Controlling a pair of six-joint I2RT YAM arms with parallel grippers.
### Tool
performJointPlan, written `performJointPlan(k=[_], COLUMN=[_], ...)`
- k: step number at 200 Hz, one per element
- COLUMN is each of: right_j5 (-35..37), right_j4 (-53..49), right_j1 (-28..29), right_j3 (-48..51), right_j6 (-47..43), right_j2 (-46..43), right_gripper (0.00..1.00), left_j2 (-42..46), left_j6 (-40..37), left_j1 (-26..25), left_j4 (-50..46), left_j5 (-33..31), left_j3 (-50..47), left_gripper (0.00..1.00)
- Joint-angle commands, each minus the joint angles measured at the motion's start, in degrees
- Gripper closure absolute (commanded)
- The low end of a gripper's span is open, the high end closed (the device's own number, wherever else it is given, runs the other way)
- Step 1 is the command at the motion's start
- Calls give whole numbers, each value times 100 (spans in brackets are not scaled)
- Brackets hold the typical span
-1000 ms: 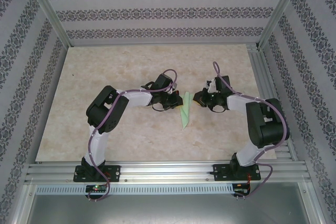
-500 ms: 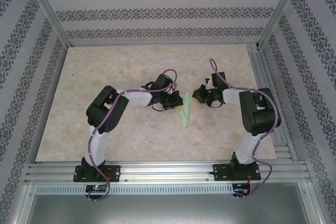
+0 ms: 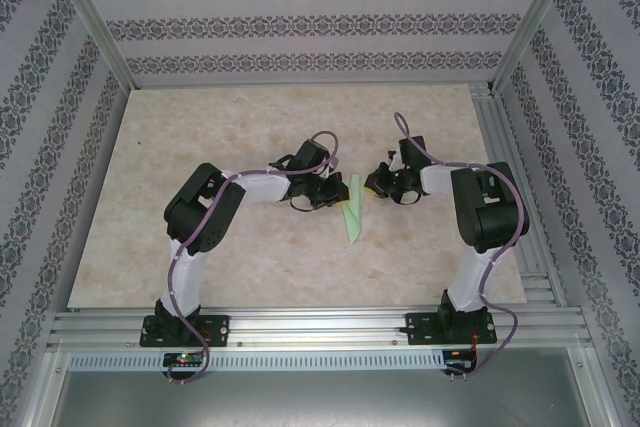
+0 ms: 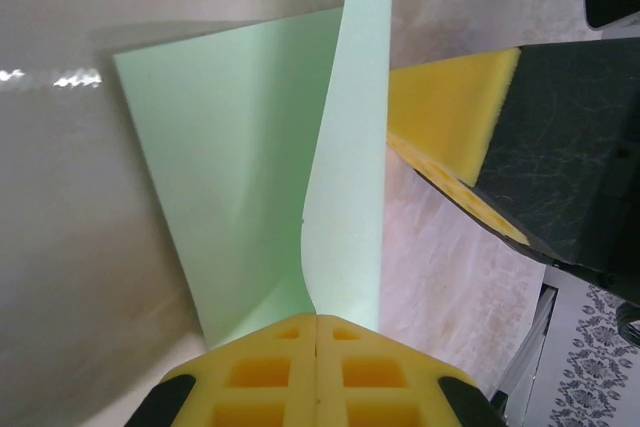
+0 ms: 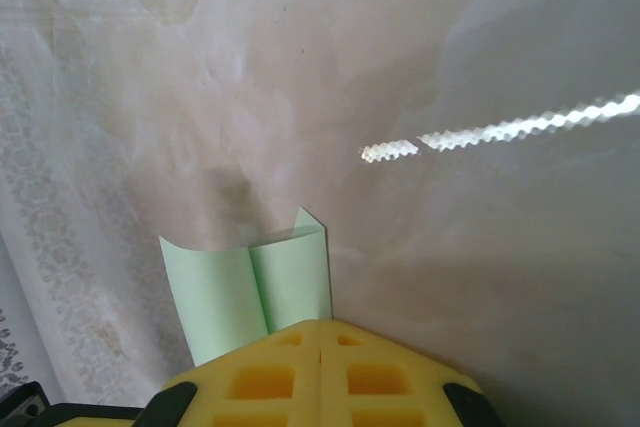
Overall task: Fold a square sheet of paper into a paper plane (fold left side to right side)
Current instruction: Fold the wing for the fifth time at the center of the table.
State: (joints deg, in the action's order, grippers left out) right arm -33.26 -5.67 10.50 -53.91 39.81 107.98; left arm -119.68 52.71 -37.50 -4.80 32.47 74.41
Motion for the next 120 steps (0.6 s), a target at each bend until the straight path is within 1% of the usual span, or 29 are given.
performJointPlan(k=[1,38,51,72,120], right_j5=[360,473,386,228,162], right_j4=[-375,-573,-471,-295,-466], right_j1=[83,107,110,100,118], right_j3=[-76,-139,-130,-117,-200], right_j6=[-248,-359,-344,-264,-289], right_j2=[223,267,243,79,-366], right_gripper=[98,97,97,97,96], left_j2=[-161,-172,-172,-174,-170], left_j6=[-293,-392,-412,-384,-328], left_j1=[84,93,95,111,111], left_j4=[-241,-377,-405,-403,-329], left_j5=[111,102,93,63,58], left_j3=[227,315,335,301,249], left_gripper=[100,100,100,100,100])
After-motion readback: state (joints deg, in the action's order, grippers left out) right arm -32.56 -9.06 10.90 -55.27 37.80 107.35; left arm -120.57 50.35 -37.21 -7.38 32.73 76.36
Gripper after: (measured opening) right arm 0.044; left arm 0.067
